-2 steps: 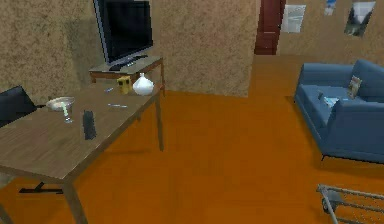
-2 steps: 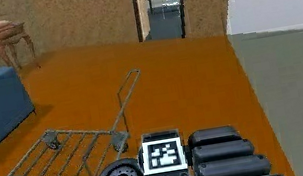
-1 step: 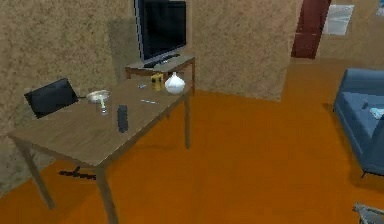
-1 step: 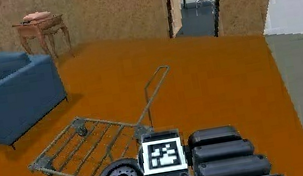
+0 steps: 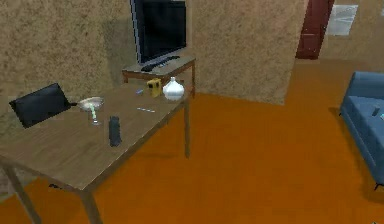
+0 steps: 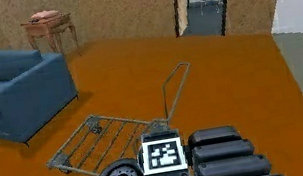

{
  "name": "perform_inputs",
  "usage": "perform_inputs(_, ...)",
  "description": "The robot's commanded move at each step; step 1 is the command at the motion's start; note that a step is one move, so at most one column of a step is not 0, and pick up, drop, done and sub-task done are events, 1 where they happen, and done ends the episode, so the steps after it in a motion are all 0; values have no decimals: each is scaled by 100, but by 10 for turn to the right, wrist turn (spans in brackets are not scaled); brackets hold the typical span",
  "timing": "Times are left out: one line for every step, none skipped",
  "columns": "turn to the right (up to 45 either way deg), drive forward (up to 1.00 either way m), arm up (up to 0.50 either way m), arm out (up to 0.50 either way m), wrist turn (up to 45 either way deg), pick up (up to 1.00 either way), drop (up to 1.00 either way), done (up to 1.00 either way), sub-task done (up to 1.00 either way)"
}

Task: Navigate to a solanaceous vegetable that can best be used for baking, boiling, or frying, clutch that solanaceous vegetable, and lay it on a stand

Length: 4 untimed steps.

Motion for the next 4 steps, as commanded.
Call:
perform_inputs(300,0,0,0,0,0,0,0,0)
perform_inputs(0,100,0,0,0,0,0,0,0)
perform_inputs(60,0,0,0,0,0,0,0,0)
perform_inputs(0,45,0,0,0,0,0,0,0)
